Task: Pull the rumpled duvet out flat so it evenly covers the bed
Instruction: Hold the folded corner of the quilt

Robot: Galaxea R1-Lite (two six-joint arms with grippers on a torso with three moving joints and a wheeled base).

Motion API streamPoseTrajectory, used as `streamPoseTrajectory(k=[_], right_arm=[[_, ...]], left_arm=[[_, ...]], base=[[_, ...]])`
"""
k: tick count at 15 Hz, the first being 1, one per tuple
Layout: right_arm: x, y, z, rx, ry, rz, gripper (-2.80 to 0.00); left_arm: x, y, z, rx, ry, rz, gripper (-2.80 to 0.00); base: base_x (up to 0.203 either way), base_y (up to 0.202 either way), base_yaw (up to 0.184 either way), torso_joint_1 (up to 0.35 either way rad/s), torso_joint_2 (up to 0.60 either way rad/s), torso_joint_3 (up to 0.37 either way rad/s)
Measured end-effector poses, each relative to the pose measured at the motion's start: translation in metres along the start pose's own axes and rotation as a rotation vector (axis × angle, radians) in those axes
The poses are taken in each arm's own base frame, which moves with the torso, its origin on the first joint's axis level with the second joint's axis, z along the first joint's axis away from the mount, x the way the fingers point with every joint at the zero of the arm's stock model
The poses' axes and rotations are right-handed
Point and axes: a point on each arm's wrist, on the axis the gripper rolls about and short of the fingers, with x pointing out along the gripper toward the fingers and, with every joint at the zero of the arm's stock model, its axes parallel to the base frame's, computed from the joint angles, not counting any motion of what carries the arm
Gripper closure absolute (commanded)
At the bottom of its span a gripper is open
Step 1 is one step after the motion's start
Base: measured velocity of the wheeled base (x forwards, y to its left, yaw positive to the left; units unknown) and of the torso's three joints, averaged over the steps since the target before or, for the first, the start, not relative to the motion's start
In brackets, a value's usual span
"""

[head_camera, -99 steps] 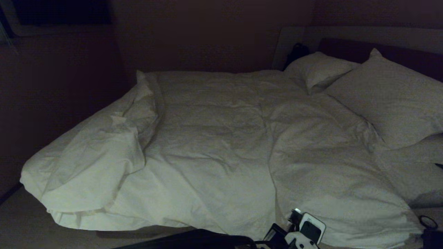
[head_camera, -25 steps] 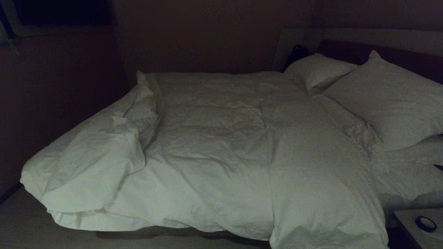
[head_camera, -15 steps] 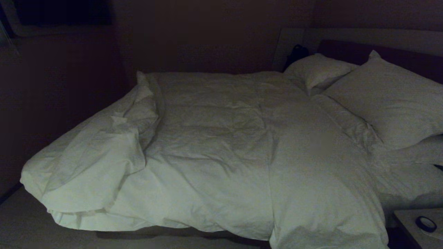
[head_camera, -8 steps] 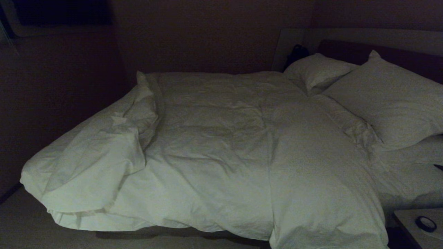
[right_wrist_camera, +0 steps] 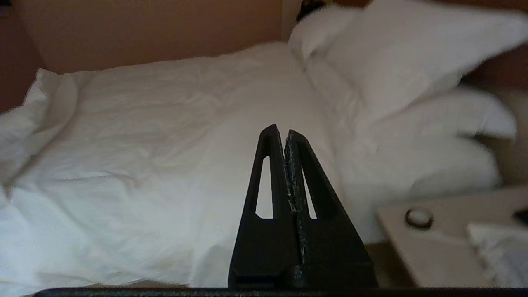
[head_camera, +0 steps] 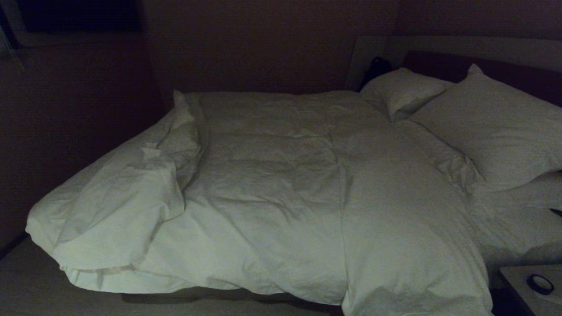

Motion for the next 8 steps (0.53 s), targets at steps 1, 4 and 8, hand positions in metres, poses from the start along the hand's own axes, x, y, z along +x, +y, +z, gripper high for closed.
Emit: streamPoseTrajectory(k=[1,4,8], right_arm=[[-0.001,0.0,-0.001,-0.027,-0.021,0.003,0.0],[0.003,0.0,-0.008,-0.114,-0.04,0.004,0.0],[0.027,-0.001,-0.046,-0.232,0.034,0.004,0.0]], left_arm=[[0.0,0.0,-0.001,-0.002,0.004,-0.006,0.0],[0.001,-0.001,-0.007,0.001,0.03,-0.023,0.0],[0.002,-0.001,-0.009,-0.002,0.041,-0.031,0.0]], base=[[0.0,0.0,0.0,0.0,0.0,0.0],[0.0,0.0,0.0,0.0,0.0,0.0],[0.0,0.0,0.0,0.0,0.0,0.0]])
